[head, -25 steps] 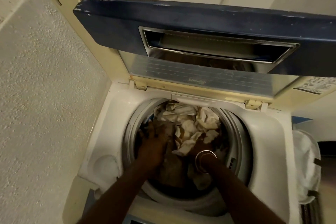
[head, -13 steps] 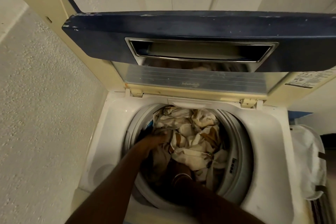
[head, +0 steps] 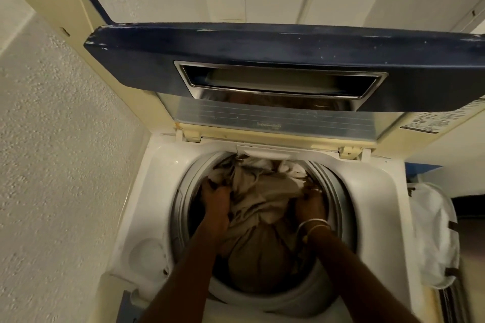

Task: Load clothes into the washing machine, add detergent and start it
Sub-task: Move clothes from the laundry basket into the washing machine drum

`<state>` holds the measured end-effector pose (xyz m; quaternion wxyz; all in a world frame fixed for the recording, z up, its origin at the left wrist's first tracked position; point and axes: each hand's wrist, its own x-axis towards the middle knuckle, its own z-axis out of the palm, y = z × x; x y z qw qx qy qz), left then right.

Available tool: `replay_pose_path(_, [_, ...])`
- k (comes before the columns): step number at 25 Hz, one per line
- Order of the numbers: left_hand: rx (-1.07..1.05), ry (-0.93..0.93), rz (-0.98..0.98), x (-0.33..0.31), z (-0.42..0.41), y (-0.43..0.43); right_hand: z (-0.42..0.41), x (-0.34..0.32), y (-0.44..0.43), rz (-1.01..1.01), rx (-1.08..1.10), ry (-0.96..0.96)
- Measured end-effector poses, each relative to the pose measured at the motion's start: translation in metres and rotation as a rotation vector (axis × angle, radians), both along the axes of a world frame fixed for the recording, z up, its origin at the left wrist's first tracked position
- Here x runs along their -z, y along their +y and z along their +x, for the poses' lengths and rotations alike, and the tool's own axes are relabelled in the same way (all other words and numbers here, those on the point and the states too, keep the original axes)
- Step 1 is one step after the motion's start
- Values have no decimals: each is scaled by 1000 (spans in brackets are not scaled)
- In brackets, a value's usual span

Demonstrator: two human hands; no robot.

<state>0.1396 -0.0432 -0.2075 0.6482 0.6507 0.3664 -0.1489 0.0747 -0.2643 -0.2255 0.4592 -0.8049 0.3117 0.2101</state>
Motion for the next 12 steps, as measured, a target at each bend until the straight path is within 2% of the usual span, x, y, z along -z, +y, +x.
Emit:
replay_pose_path(1, [100, -56, 92, -3, -2, 2, 3, 21, -6, -105, 27, -106])
replay_pose_path(2, [183, -146, 266, -8, -4, 8, 3, 33, -3, -292, 49, -232])
replay_pose_path(3, [264, -236, 444, -16, -7, 17, -6, 19, 10, -414, -72, -213])
replay_pose_path(5, [509, -342, 759, -24, -14, 37, -8, -16, 42, -512, -110, -436])
replay_pose_path(6, [724, -284, 813, -19, -16, 45, -17, -23, 54, -528, -206, -523])
replay_pose_path(8, [1164, 88, 817, -8, -25, 45, -37, -36, 76, -532, -613, -522])
replay_pose_path(9, [1268, 193, 756, -2, -26, 41, -43, -40, 88, -529, -744, -406])
replay_pose_path(11, [1293, 149, 571, 9, -31, 27, -55, -16, 99, -630, -792, -297])
replay_pose_path(12, [1270, 171, 441, 13, -33, 20, -58, 4, 100, -637, -797, -157])
